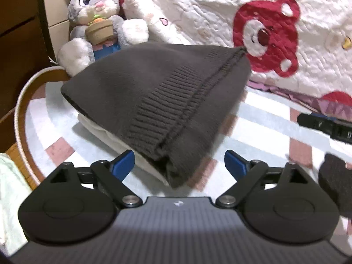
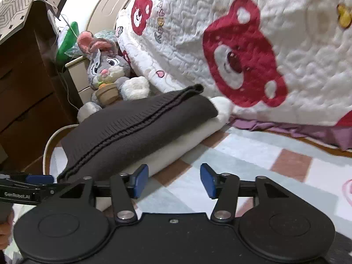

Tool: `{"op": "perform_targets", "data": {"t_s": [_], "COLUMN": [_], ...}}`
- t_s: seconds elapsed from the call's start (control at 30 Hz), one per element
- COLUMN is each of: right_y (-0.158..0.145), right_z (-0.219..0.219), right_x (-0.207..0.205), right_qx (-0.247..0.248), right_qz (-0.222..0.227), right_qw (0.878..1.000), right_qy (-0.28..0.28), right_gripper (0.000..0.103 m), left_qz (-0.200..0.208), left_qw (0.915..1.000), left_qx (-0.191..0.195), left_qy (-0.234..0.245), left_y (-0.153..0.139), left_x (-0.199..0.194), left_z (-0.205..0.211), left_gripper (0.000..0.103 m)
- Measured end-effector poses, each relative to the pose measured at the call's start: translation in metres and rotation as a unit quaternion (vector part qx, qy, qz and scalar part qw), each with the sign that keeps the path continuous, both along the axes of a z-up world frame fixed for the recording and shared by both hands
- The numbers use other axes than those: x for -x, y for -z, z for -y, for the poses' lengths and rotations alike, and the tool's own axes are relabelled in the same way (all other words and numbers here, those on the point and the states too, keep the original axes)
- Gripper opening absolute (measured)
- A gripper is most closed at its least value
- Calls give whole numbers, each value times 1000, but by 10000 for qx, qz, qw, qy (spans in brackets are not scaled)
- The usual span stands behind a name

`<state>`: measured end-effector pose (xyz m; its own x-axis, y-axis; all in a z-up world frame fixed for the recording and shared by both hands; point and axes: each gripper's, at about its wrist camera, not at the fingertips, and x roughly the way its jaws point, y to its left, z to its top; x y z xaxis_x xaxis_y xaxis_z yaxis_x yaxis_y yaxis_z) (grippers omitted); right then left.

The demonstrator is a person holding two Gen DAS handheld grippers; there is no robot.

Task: Fold clothes

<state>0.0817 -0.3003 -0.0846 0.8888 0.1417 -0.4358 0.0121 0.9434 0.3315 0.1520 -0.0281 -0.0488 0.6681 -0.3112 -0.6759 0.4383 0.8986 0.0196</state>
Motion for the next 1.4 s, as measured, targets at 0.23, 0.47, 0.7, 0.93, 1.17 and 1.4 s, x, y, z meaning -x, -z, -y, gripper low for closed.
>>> {"op": "perform_targets", "data": {"t_s": [0.23, 0.47, 0.7, 0.93, 1.17, 1.4], "right_y": [-1, -2, -13, -34, -51, -60], "right_z": [-13, -26, -34, -43, -59, -74], "right_x": [56, 102, 140, 181, 211, 232], "right_qx": [-176, -114, -62, 178, 492, 668], "right_qz": [56, 164, 157, 233, 81, 54], "right_qw": [9998, 9994, 9995, 9994, 9986, 9974], "right_qy": [63, 286, 264, 180, -148, -276], "right_gripper": [69, 72, 72, 73, 74, 74], "left_qz": [138, 414, 261, 158, -36, -55], "left_qw": [9997, 9985, 9985, 9989, 9996, 9998], "left_qx": [-190, -234, -337, -331, -217, -213], "left_qy": [27, -274, -334, -291, -155, -38], "left_y": [-3, -10, -15, -22, -28, -30], "left_x": [64, 119, 144, 176, 209, 227], "left_z": [-15, -3, 7, 12, 12, 10], "left_gripper": [97, 103, 103, 103, 103, 103]}}
